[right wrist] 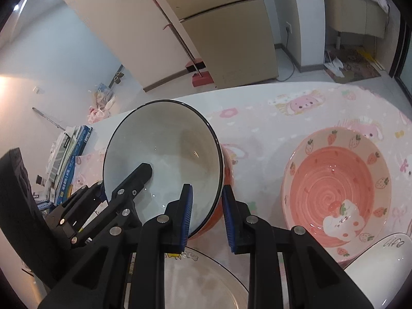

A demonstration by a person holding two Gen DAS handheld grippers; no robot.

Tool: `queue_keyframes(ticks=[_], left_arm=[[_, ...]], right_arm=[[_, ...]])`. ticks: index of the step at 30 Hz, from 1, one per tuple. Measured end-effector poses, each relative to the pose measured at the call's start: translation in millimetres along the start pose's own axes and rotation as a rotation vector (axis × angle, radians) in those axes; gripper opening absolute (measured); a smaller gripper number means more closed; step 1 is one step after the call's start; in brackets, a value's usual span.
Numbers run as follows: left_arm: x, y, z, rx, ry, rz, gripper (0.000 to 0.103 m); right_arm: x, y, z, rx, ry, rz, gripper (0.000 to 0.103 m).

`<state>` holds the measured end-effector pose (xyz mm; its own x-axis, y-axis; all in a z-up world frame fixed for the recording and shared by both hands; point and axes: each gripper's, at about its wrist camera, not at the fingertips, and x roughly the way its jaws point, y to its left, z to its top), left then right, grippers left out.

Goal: Organize plates and bowls

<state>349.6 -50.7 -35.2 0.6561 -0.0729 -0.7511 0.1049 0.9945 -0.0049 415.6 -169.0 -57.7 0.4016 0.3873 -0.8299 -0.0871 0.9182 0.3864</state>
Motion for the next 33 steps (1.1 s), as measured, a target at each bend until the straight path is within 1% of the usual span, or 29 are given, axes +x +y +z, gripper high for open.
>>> queue_keyframes(ticks=[2, 5, 9, 11, 15, 18, 20, 21, 23, 24, 25, 26, 27, 30, 33], left_arm=[[3.9, -2.0, -2.0, 0.008, 0.004, 0.008, 0.016], [8.3, -6.0, -3.2, 0.014, 0.005, -0.002, 0.016], [11.9, -7.6, -6.4, 0.046, -0.003, 0.029, 0.016], [12.7, -7.7, -6.6, 0.051, -0.002, 0.036, 0.016], [13.1, -4.3, -7.1, 0.041, -0.008, 0.026, 0.016], [12.2, -5.7, -8.5, 0.055, -0.026, 0.026, 0.016], [10.6, -5.1, -10.0, 0.045, -0.036, 0.016, 0.016], [9.6, -4.1, -10.1, 0.035, -0.038, 0.01, 0.016], [7.5, -0.3, -10.6, 0.023, -0.053, 0.011, 0.016], [6.8, 0.9, -10.7, 0.023, -0.06, 0.017, 0.016], [5.9, 2.3, -10.7, 0.024, -0.07, 0.022, 0.016], [6.0, 3.1, -10.8, 0.027, -0.072, 0.036, 0.016], [7.1, 3.7, -11.0, 0.029, -0.071, 0.05, 0.016], [9.0, 6.2, -9.8, 0.03, -0.066, 0.04, 0.016], [8.9, 7.6, -9.8, 0.028, -0.067, 0.041, 0.016]], right_arm=[[-1.3, 1.5, 0.3, -0.012, -0.006, -0.019, 0.026], [-2.1, 1.3, 0.7, -0.021, -0.011, -0.046, 0.026], [2.8, -4.2, 1.2, 0.0, 0.013, -0.032, 0.026], [1.2, -3.5, 1.4, 0.004, 0.009, -0.032, 0.026], [2.1, -2.4, 1.7, -0.011, 0.009, -0.037, 0.026], [1.7, -3.9, 2.9, -0.004, 0.01, -0.029, 0.026], [-2.2, -5.1, 3.4, 0.015, -0.025, -0.029, 0.026], [-9.9, -3.7, 3.3, 0.017, -0.083, -0.043, 0.023], [-20.5, 1.9, 2.5, -0.024, -0.148, -0.061, 0.011], [-23.2, 4.2, 2.5, -0.043, -0.163, -0.03, 0.008], [-24.0, 5.2, 2.9, -0.051, -0.161, 0.002, 0.007], [-21.4, 4.4, 3.4, -0.036, -0.144, 0.002, 0.007], [-18.5, 3.4, 3.4, -0.027, -0.133, -0.011, 0.007], [-9.4, -2.4, 5.2, -0.007, -0.124, -0.056, 0.007], [-10.6, -9.1, 8.5, 0.021, -0.118, -0.039, 0.008]])
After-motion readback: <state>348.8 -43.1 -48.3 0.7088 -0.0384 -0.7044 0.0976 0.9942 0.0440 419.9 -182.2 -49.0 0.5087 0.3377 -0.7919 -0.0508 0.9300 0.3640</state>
